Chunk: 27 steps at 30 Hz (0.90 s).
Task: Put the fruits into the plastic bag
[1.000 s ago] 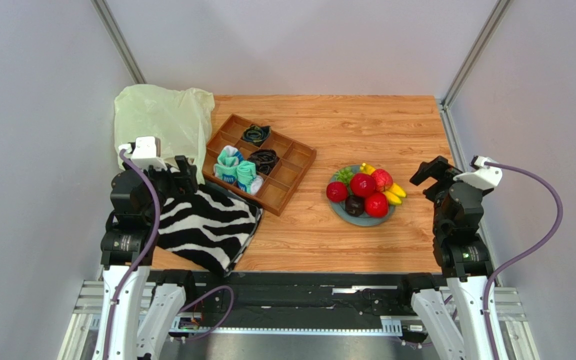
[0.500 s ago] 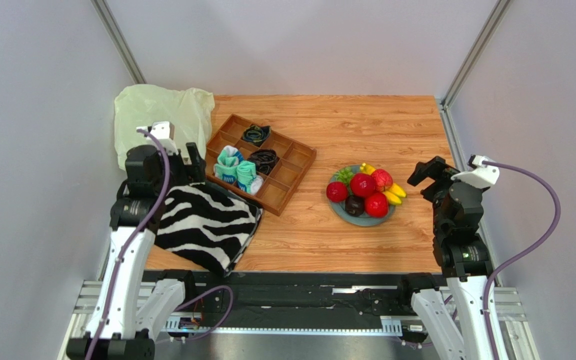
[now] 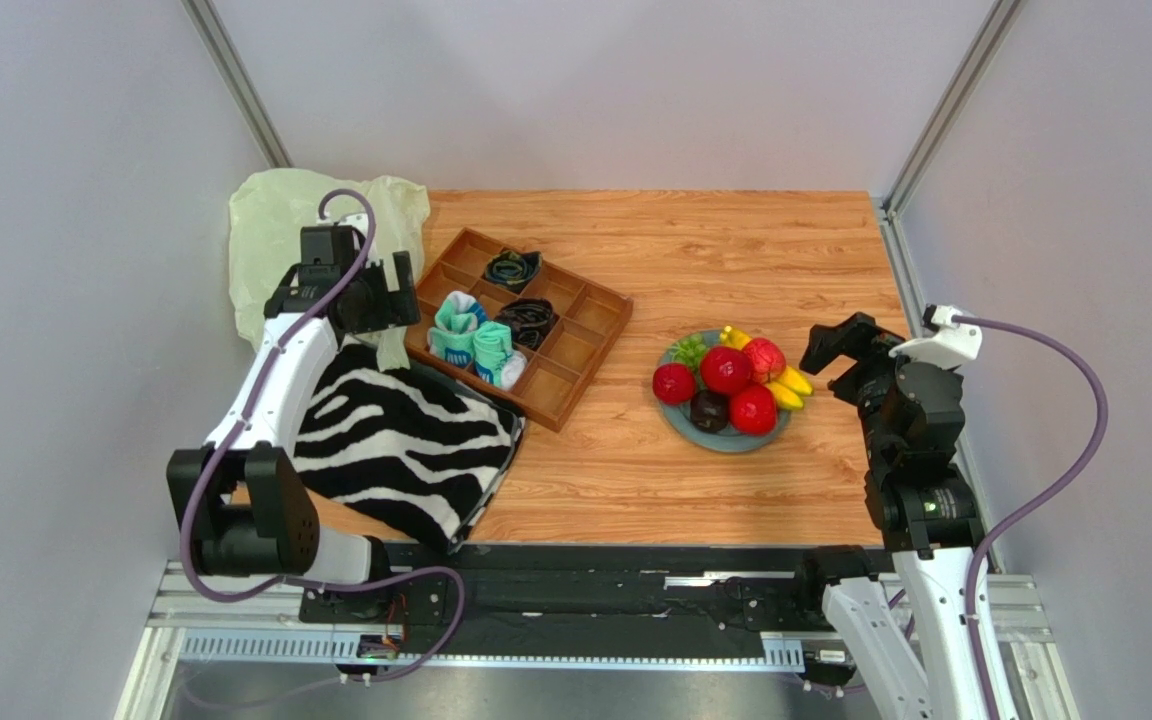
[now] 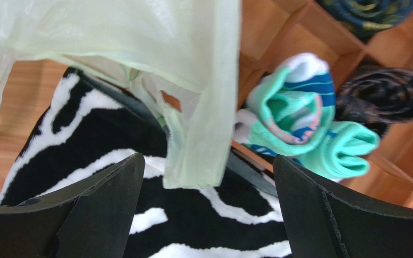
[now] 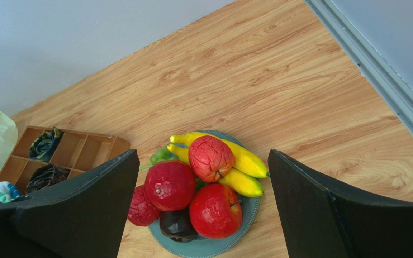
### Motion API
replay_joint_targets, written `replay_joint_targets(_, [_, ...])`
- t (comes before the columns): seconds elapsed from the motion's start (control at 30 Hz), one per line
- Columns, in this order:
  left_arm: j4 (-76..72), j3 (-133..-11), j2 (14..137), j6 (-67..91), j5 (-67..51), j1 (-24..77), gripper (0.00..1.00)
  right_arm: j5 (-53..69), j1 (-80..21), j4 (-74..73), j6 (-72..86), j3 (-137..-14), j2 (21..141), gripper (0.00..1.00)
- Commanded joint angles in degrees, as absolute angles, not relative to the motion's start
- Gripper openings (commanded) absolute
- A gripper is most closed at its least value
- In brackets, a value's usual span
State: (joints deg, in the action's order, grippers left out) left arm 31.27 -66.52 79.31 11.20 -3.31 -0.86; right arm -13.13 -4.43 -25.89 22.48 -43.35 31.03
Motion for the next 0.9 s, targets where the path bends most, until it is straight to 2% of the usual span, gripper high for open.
replay_joint_targets(0.0, [31.9, -69.8, 82.1, 9.7, -0.5, -1.8, 0.98, -9.9, -4.3, -24.2, 22.9, -43.9, 31.0, 0.94])
replay_joint_targets(0.1, [32.5, -70.0, 85.6, 9.1, -1.6, -3.0, 0.98, -9.1, -4.4, -24.0, 22.9, -43.8, 31.4, 0.94])
replay_joint_targets(0.17, [33.1, -70.9, 87.4, 9.2, -5.3, -4.0, 0.9, -7.8, -4.4, -23.9, 22.5, -44.4, 31.6, 0.93])
replay_joint_targets(0.27, [32.6, -71.8, 89.6, 9.6, -11.6, -4.2, 0.61, -4.4, -4.5, -23.6, 22.1, -45.4, 33.5, 0.94])
replay_joint_targets(0.3, [32.3, -72.0, 90.1, 9.6, -14.8, -4.3, 0.33, -1.4, -4.5, -22.8, 22.4, -45.6, 34.1, 0.94])
replay_joint_targets(0.33, [32.3, -72.4, 90.2, 9.7, -16.4, -4.8, 0.2, -0.6, -4.7, -22.2, 22.8, -45.9, 34.9, 0.93])
replay_joint_targets(0.4, [32.1, -73.1, 88.8, 10.3, -19.2, -5.4, 0.0, 5.1, -5.6, -20.1, 24.0, -46.6, 37.2, 0.89])
replay_joint_targets(0.5, [30.1, -71.9, 83.9, 10.5, -18.8, -5.9, 0.0, 4.2, -11.7, -17.5, 25.0, -48.5, 41.4, 0.87])
replay_joint_targets(0.63, [26.2, -69.1, 76.6, 12.6, -21.3, -5.9, 0.0, -5.4, -31.8, -13.0, 20.9, -51.9, 49.4, 0.88])
replay_joint_targets(0.87, [23.6, -66.9, 67.9, 14.0, -25.6, -5.9, 0.0, -2.6, -50.1, -1.5, 15.5, -61.5, 69.5, 0.89])
